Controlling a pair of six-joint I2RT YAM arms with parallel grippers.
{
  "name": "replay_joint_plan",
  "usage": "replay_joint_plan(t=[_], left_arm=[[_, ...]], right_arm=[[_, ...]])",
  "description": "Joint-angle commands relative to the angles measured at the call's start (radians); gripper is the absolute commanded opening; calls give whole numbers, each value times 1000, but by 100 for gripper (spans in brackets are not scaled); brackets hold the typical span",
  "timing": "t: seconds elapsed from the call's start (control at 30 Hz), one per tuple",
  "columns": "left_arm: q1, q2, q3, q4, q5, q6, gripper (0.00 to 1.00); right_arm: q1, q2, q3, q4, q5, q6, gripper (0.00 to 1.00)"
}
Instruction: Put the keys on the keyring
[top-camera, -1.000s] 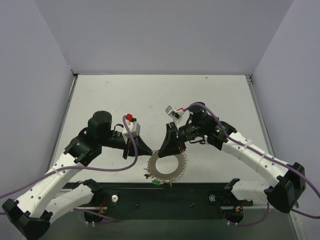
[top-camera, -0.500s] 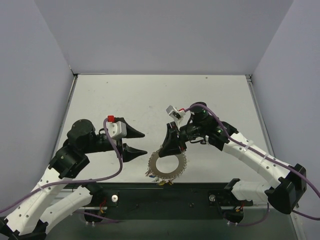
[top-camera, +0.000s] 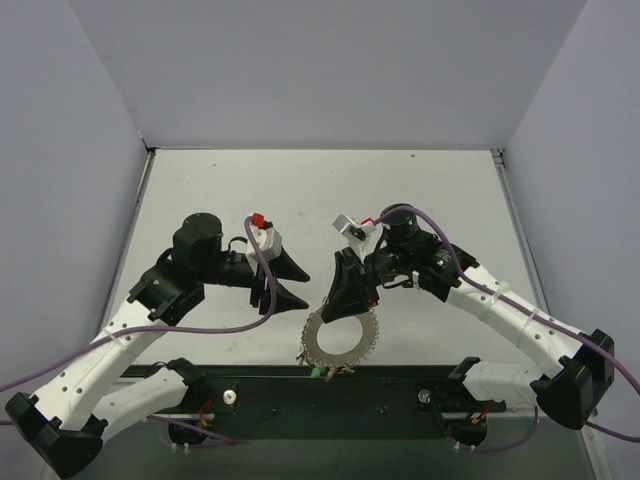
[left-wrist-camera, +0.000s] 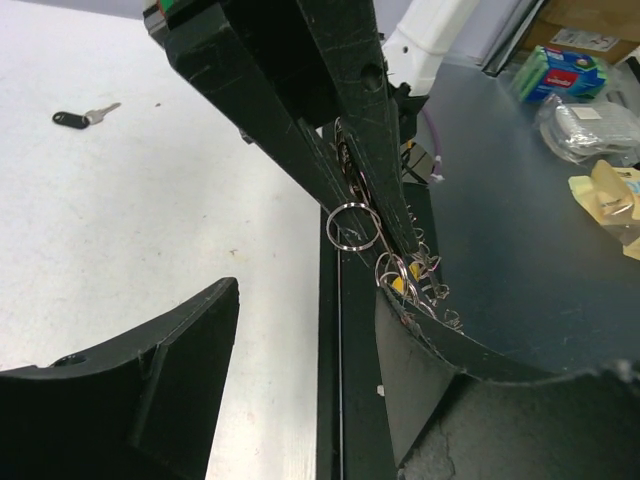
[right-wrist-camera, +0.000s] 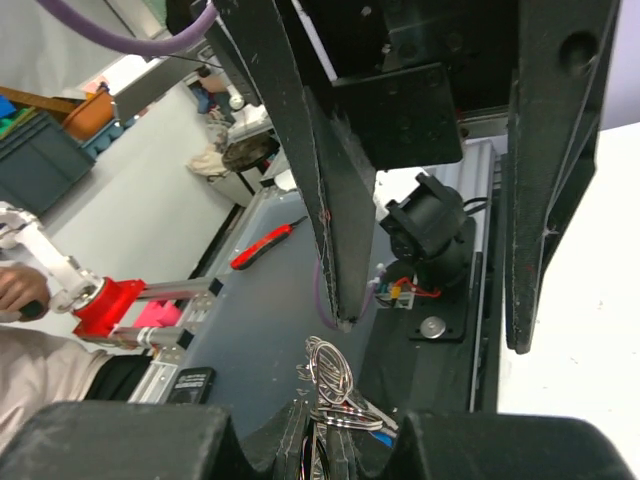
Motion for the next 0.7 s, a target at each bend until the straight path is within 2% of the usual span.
replay_joint_plan(t=[0.0,0.3,0.53,0.63,0.67], left_arm=[[4,15,91,39,121,21,66],[29,129,177,98,356,-1,64],[26,218,219,111,385,-27,49],[23,250,214,147,413,-85,48],[21,261,200,207,421,-112,48]], right_arm=[[-4,-30,53,5,-144,-27,0],[-2,-38,67,-16,-178,-37,0],[-1,-42,73,-27,-171,-40,0],[-2,-45,76,-32,-161,-44,0],[-2,-42,76,-33,-160,-45,0]])
